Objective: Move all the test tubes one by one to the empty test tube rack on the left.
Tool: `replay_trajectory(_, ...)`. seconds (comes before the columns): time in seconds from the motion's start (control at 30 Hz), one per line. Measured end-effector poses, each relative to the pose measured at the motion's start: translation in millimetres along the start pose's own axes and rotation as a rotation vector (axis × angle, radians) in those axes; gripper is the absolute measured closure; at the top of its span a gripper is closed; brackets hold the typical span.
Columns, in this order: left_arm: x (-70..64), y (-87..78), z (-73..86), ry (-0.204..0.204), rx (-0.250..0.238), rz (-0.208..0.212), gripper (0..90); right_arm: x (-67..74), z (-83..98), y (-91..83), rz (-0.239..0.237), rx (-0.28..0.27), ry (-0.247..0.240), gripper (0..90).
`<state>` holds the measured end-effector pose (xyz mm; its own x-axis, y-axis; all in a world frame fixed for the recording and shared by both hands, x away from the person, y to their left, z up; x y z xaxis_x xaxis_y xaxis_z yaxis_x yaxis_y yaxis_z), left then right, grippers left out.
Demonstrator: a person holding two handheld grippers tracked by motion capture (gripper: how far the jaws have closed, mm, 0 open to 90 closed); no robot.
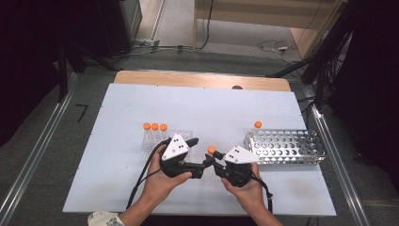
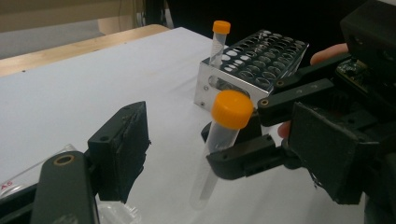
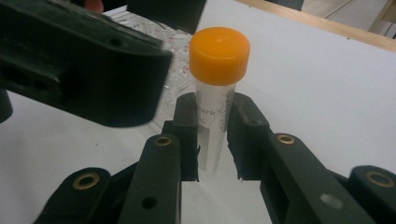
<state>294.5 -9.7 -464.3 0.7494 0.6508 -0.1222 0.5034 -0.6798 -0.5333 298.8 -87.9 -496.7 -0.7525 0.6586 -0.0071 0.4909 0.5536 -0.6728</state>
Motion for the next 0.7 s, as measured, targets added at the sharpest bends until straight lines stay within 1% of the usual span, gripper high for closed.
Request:
replay_trajectory(0.13,-0.6,1.1,0.0,0.009,-0.006,-0.001,20.7,5.4,0.5,2.1,-0.015,0.008,-0.008,72.1)
replay_trajectory(0.2,0.2,0.9,0.4,0.014,-0.008,-0.007,23.2,6.8,0.4,2.5,-0.018,0.007,-0.015,72.1)
replay_trajectory(0.27,1.3,0.8,1.1,0.008,-0.014,-0.01,28.4,9.0,0.0,2.5,-0.026,0.006,-0.01,72.1)
replay_trajectory(0.3,2.3,0.5,1.4,0.006,-0.019,-0.016,33.6,9.8,0.2,2.4,-0.027,0.008,-0.011,72.1)
replay_trajectory(0.33,2.6,0.6,2.0,0.004,-0.02,-0.011,41.3,11.1,0.0,2.6,-0.03,0.007,-0.014,72.1)
replay_trajectory(0.37,2.6,0.8,2.2,-0.001,-0.02,-0.007,41.3,11.1,0.0,2.6,-0.03,0.007,-0.014,72.1)
replay_trajectory(0.43,2.7,0.7,2.7,0.0,-0.021,-0.006,46.5,11.7,0.2,3.0,-0.03,0.009,-0.016,72.1)
replay_trajectory(0.5,1.2,0.8,3.0,0.005,-0.022,0.004,51.6,12.1,0.4,3.3,-0.033,0.011,-0.014,72.1)
replay_trajectory(0.53,1.0,0.4,2.7,0.007,-0.028,0.001,57.7,11.9,0.4,3.2,-0.032,0.011,-0.014,72.1)
replay_trajectory(0.57,0.1,0.4,2.7,0.009,-0.029,0.007,57.7,11.9,0.4,3.2,-0.032,0.011,-0.014,72.1)
replay_trajectory(0.6,-0.9,0.7,2.7,0.009,-0.028,0.018,59.9,11.4,0.1,3.1,-0.03,0.008,-0.016,72.1)
replay_trajectory(0.7,-2.7,1.5,3.4,0.011,-0.022,0.029,61.4,11.1,0.1,3.2,-0.03,0.006,-0.018,72.1)
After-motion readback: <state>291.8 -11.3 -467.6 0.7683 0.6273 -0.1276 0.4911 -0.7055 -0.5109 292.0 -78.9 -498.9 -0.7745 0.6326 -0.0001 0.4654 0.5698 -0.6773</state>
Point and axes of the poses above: each handheld gripper's, and its own axes: y roughly forward along the jaws, z roughly out of its underside, x roughly to its left, the point moved 9 cm from there along y, roughly forward along the jaws, and after that the axes turned 13 degrees about x, right-handed, at the moved point
